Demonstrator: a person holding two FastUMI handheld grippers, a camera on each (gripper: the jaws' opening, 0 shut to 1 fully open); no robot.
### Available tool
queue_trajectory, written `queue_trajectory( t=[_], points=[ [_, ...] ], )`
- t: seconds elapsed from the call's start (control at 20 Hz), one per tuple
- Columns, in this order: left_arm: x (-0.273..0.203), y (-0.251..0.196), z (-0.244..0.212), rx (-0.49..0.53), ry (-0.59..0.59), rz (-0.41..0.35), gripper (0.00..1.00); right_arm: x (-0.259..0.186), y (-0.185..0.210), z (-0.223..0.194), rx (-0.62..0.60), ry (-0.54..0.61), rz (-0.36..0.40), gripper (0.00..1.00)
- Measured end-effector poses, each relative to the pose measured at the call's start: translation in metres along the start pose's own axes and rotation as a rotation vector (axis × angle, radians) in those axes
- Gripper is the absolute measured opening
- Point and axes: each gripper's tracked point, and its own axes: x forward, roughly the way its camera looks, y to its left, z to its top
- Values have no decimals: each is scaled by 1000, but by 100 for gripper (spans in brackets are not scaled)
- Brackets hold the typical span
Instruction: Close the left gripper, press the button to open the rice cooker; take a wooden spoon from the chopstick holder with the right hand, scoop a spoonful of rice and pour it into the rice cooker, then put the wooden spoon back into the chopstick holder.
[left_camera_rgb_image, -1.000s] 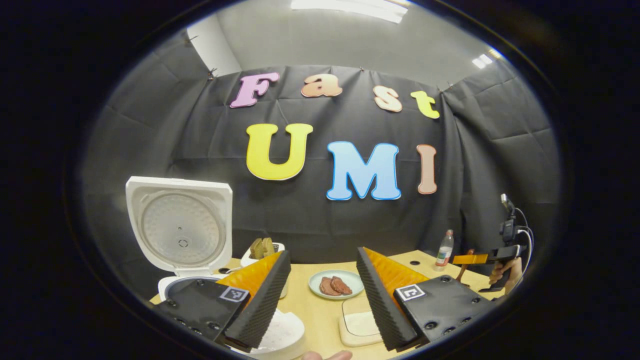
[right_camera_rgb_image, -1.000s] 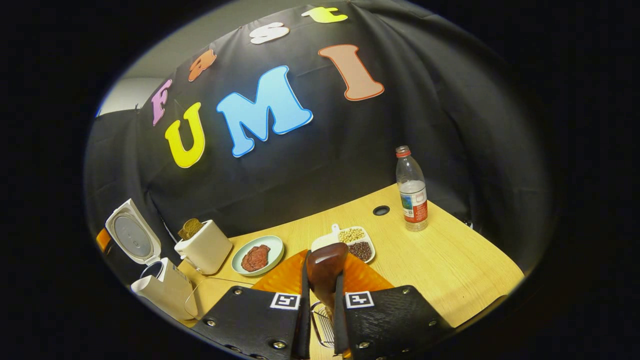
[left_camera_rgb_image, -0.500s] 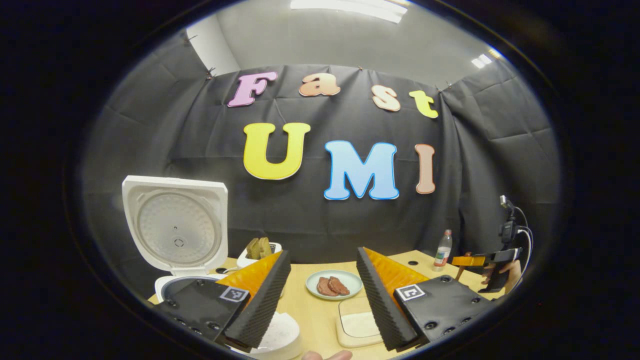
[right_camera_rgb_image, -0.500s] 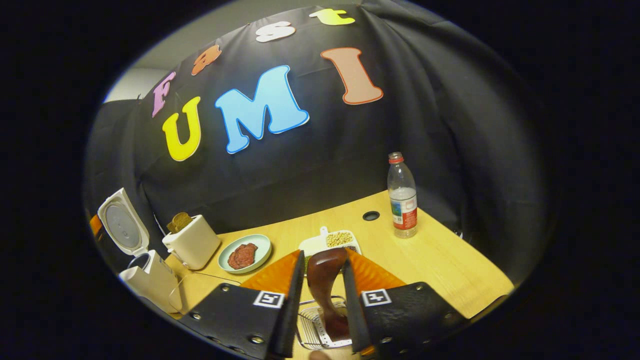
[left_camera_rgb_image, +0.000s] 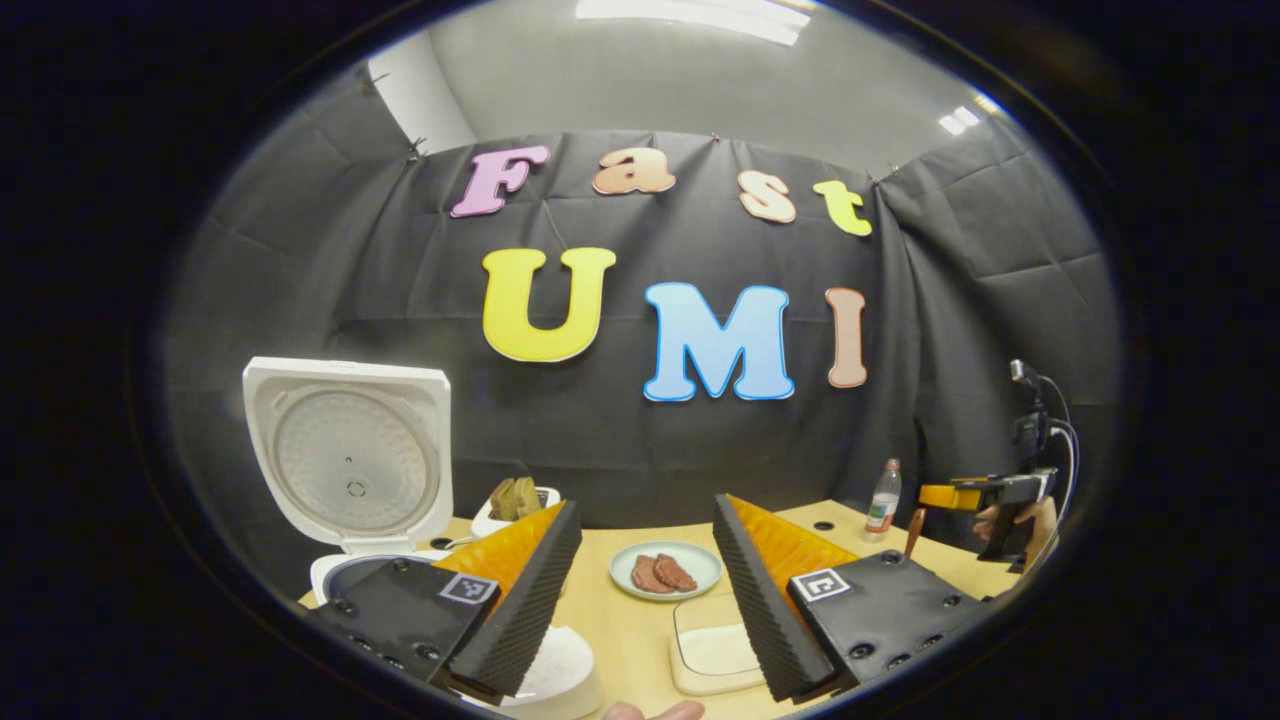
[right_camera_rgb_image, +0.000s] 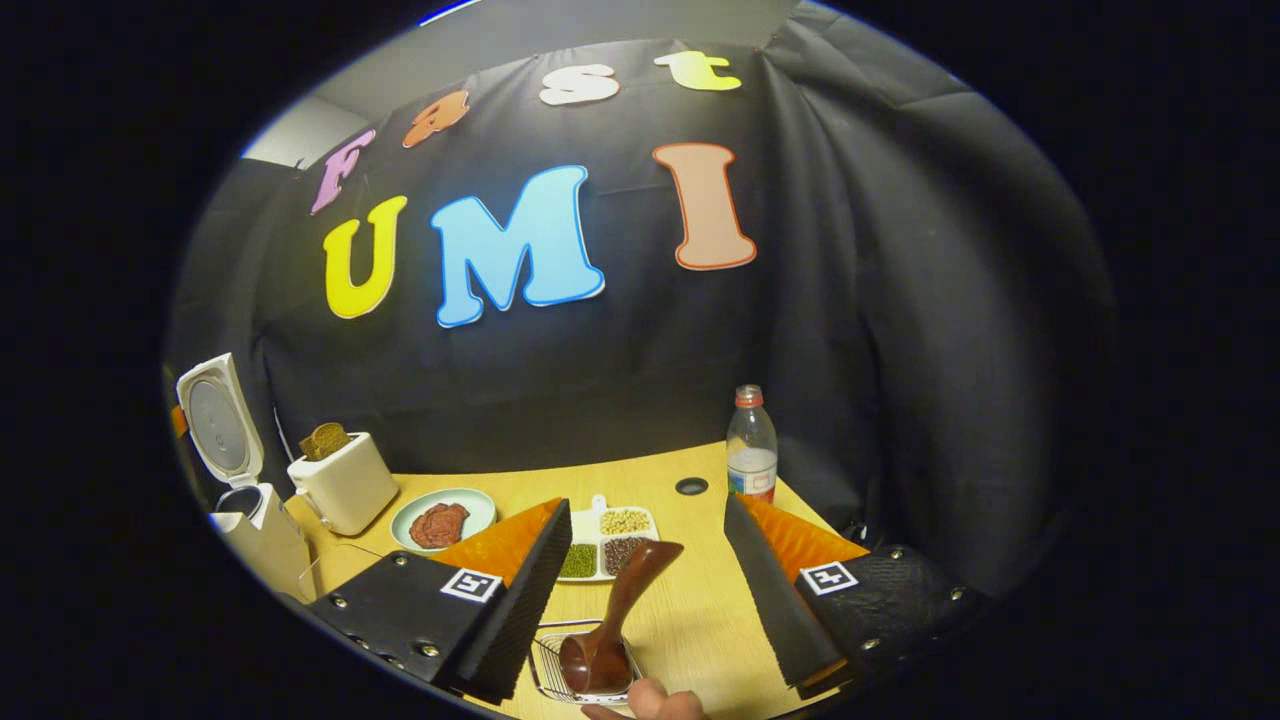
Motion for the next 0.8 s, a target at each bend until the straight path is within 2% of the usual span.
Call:
queue_trajectory(
  t=[0.1,0.2,0.35,0.5,0.55,0.7,0.8],
  points=[
    [-1,0,0,0,0,4,88,-4,13,35,-23,-38,30,93],
    [-1,-2,2,-4,-4,-6,91,-9,30,70,-53,-91,59,93],
    [0,-1,13,17,-15,-2,88,-16,58,99,-63,-115,128,93],
    [-1,-3,37,11,-17,-5,94,-16,72,103,-74,-106,154,93],
    [-2,4,45,17,-22,8,91,-16,77,102,-76,-99,164,93],
    [0,37,75,48,-35,82,99,-18,90,95,-77,-78,198,93],
    [5,58,99,61,-43,115,100,-18,91,91,-91,-73,201,93]
  ],
)
